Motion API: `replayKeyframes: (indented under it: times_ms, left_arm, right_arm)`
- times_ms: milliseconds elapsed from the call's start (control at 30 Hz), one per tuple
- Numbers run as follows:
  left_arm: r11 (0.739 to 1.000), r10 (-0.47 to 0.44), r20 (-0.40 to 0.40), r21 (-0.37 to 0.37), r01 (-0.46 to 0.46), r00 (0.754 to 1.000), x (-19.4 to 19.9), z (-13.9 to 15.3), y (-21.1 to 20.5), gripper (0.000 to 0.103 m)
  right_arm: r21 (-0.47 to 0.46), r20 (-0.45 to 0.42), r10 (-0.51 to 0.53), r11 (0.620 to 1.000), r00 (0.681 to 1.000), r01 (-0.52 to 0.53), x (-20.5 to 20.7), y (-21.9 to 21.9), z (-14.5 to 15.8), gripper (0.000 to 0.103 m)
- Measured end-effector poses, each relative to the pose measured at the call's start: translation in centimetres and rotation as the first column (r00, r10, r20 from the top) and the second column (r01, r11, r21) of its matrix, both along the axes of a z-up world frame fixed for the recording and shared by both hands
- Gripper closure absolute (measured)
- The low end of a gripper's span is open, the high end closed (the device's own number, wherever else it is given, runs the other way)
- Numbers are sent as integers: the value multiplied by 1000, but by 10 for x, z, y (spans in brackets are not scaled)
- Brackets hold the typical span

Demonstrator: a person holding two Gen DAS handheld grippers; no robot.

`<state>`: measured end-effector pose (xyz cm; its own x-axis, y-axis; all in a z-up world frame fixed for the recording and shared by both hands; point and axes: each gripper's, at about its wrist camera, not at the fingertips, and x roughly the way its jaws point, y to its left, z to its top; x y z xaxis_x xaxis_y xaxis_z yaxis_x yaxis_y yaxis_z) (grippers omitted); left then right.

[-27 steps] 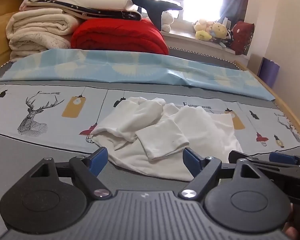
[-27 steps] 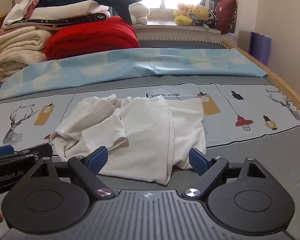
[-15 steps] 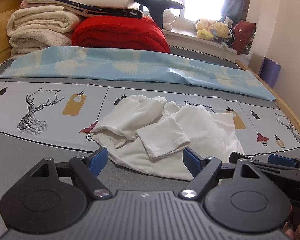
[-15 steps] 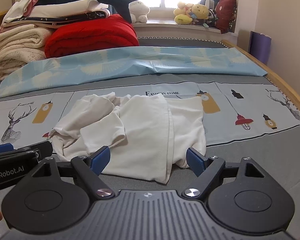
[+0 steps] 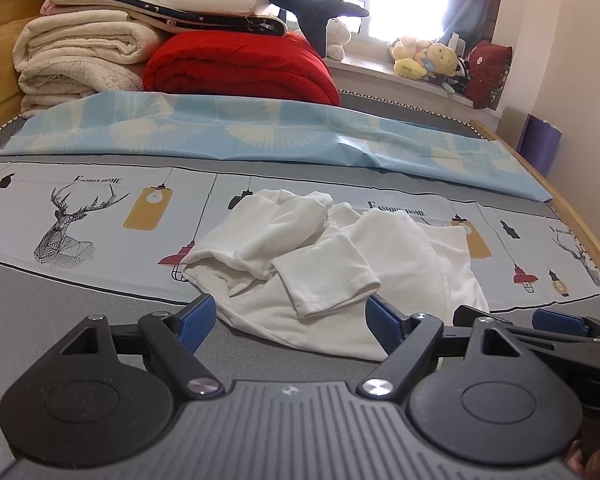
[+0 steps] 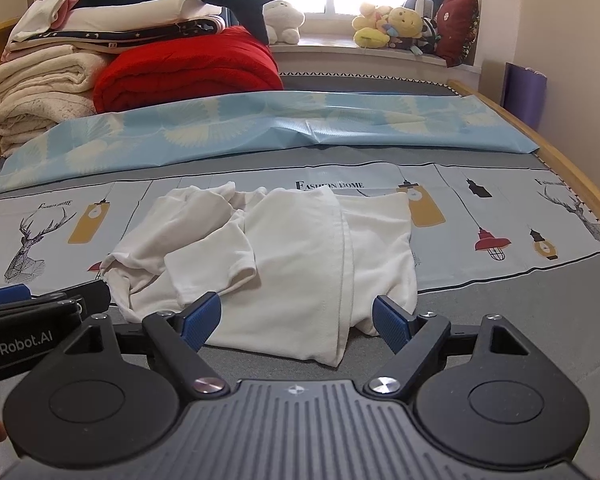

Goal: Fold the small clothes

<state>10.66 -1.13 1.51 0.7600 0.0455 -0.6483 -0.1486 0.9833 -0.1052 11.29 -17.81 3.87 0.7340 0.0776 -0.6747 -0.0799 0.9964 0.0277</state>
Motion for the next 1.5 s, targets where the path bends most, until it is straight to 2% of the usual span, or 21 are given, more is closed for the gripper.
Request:
replayKeyframes:
  times_ms: [267,300,333,400,433,467,500,567,600,633,733,800,833,900,967,1000,1033,1133,1267,1400,1500]
  left_arm:
    - [1000,-3,0,5,3,1000,0,-2,0,17]
    - [1000,-1,-3,5,1,1000,0,-3,1,17]
    - [1000,1,-7,1,-1,1000,1,-5,3,17]
    - [1000,1,-8,-2,-1,1000,1,-7,6,19]
    - [1000,2,-10,1,-2,1000,2,-8,7,23]
    - [1000,-1,-7,1,1,1000,2,-9,9,29]
    - [1000,-7,1,3,7,1000,2,-11,10,34]
    - [1000,-7,-12,11,7,1000,3,-15,15,41]
    - [1000,-8,-14,-8,8,1000,3,-17,19,43]
    - [1000,-11,-8,-17,10,1000,3,-18,22,43]
    - [1000,-1,-29,-28,0,1000,7,-22,33,43]
    - [999,7,-23,-38,-8,1000,8,-19,43,43]
    - [999,14,-21,-37,-15,1000,9,-18,47,43]
    - [998,27,-17,-48,-27,1000,10,-15,57,43]
    - [998,39,-20,-53,-40,999,12,-13,67,43]
    - [997,48,-22,-60,-50,999,12,-12,73,43]
    - [996,58,-23,-69,-60,998,13,-10,78,43]
    - [994,76,-21,-79,-78,997,13,-5,91,43]
    - [993,91,-15,-74,-92,996,8,1,98,43]
    - [991,109,-9,-72,-109,994,1,6,105,43]
    - [989,128,-10,-68,-128,992,-3,9,111,43]
  right_arm:
    - [5,-9,0,1000,1000,0,1,1,0,19]
    - [9,-12,0,1000,1000,0,2,1,-1,23]
    - [10,-11,-2,1000,1000,2,3,-1,-1,28]
    - [24,-16,-14,1000,1000,14,8,-5,-4,53]
    - [39,-13,-18,999,1000,19,10,-9,-6,60]
    - [50,-3,-24,998,1000,25,12,-13,-10,74]
    - [51,-5,-38,998,999,38,16,-17,-15,82]
    - [43,0,-72,997,997,72,23,-26,-27,83]
    - [45,-5,-88,995,996,88,27,-31,-34,83]
    - [-1,-24,-114,993,993,114,31,-34,-43,82]
    - [65,-96,-127,989,987,134,45,-48,-74,69]
    - [46,-207,-188,978,960,201,56,-53,-97,64]
    - [78,-260,-202,970,944,229,61,-53,-105,62]
    - [102,-287,-179,971,941,216,68,-50,-119,58]
    - [62,-291,-180,977,940,206,75,-42,-128,58]
    - [104,-296,-158,975,942,196,79,-36,-129,58]
    - [107,-290,-144,977,946,182,81,-33,-129,59]
    - [95,-278,-74,990,958,104,82,-19,-123,99]
    - [80,-181,116,991,977,-103,70,14,-101,100]
    - [189,-88,337,930,937,-317,44,38,-64,100]
    - [371,-35,510,805,859,-463,24,46,-42,100]
